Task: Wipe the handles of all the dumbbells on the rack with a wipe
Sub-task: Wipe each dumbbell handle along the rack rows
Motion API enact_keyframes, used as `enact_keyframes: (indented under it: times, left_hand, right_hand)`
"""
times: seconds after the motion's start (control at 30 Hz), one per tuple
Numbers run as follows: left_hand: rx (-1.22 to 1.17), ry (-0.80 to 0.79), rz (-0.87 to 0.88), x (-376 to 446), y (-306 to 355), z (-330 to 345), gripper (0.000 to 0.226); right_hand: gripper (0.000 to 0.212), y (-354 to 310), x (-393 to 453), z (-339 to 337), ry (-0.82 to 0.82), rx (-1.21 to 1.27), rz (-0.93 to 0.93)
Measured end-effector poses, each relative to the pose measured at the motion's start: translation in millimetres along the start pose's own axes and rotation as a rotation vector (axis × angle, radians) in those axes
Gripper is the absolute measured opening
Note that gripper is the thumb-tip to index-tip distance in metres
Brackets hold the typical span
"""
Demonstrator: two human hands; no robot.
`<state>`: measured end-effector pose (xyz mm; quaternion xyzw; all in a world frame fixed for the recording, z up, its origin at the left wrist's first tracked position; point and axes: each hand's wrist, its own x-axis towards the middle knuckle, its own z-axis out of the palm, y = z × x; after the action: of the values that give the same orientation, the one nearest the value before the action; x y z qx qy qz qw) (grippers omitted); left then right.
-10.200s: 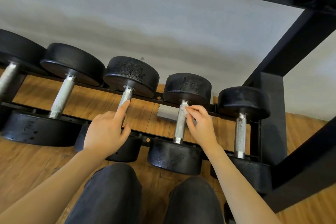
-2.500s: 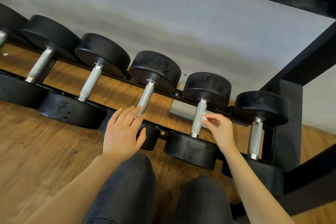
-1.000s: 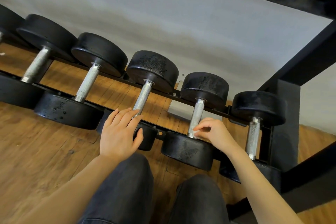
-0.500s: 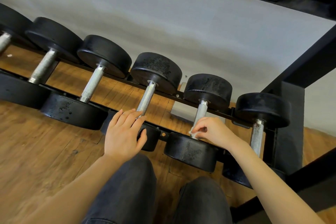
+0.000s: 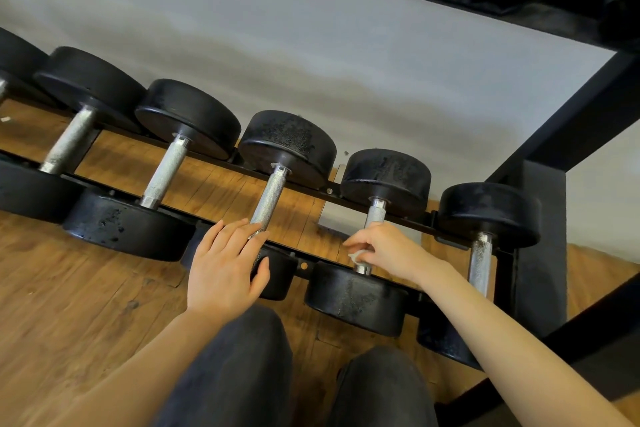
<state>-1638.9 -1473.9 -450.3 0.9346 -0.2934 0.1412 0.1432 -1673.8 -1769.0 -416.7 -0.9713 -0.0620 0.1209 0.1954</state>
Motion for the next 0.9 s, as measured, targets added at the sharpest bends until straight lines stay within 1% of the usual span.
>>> enact_keyframes:
  times: [0.07,0.13,0.2,0.27,0.3,0.43,0.53,0.6,0.73,0.9]
  left_hand:
    - [-0.002,0.002,0.003,0,0,0,0.045]
    - [0.0,0.005,0.01,0,-1,1,0.045]
    - [0.003,0.007,0.014,0,-2,1,0.045]
    - [-0.001,0.013,0.018,0,-2,1,0.045]
    - [-0.001,0.015,0.018,0,-2,2,0.045]
    - [-0.003,0.023,0.021,0,-2,2,0.045]
    - [-0.004,0.028,0.023,0,-2,1,0.044]
    - [-0.003,0.033,0.026,0,-2,1,0.043]
    - [-0.006,0.034,0.023,1,-1,1,0.043]
    - [-0.007,0.029,0.02,0,-1,0,0.044]
  right_hand:
    - [0.04,-2,0,2,-0.094,0.027,-0.005]
    - [0.049,-2,2,4,-0.174,0.037,-0.001]
    - [0.058,0,3,1,-0.174,0.029,0.012]
    - [0.06,2,2,-1,-0.12,0.02,0.008]
    - [0.058,4,0,-1,-0.1,0.008,-0.004]
    - [0.039,9,-8,0,-0.043,-0.027,-0.038]
    - [0.034,20,-9,-1,0.131,0.057,0.022]
    - [0.031,22,-11,3,0.212,0.061,0.012]
    - [0.024,22,-19,17,0.216,-0.017,-0.07]
    - [0.021,24,-25,15,0.304,-0.028,-0.055]
